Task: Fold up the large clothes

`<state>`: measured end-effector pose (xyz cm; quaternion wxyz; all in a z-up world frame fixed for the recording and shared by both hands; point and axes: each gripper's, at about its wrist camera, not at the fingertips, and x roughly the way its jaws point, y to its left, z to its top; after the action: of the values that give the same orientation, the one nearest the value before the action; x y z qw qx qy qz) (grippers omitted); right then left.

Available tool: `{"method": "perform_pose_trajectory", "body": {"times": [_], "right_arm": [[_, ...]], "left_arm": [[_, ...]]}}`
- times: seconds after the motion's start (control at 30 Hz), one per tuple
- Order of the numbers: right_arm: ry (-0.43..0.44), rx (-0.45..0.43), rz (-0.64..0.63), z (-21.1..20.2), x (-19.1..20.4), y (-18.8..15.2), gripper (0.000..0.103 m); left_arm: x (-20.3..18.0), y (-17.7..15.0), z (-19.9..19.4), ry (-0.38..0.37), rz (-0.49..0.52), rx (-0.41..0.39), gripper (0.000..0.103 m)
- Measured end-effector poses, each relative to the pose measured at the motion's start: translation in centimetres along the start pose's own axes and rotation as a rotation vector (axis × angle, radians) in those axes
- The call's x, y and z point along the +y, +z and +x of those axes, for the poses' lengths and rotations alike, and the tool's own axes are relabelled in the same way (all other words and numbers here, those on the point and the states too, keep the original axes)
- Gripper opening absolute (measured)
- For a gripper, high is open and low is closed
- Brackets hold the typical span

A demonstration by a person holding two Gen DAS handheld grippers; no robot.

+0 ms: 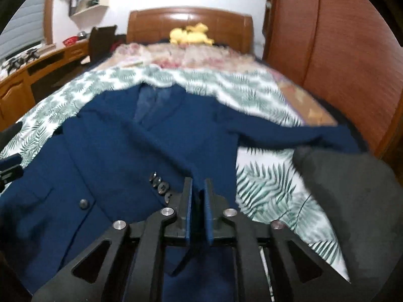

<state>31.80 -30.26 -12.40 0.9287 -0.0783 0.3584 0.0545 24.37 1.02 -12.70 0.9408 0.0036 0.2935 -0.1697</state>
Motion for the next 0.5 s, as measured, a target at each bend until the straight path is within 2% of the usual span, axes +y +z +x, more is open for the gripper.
{"method": "perform_pose_trajectory", "body": {"times": [0.03,0.07,0.4,0.5], "right_arm": [[-0.003,0.002,0.003,0.1,-0.1,-0.2,0.036],[0.006,0.002,0.004,0.1,-0.2,-0.3,0.046],[0.1,0.042,-0.069,3.2,1.1,-1.5,0.046],[0.105,0.064,-0.078,4.5,1.1,-1.7,0.046]], "left_arm": [[-0.1,0.1,0.0,0.002,0.0,-0.002,0.033],[-0.1,0.1,0.1,0.002,0.0,-0.003,0.033],[-1.8,0.9,1.7,-0.021,-0.006,-0.01,0.033],[-2.6,1.1,2.5,-0.025,-0.002,-0.006,0.033]]}}
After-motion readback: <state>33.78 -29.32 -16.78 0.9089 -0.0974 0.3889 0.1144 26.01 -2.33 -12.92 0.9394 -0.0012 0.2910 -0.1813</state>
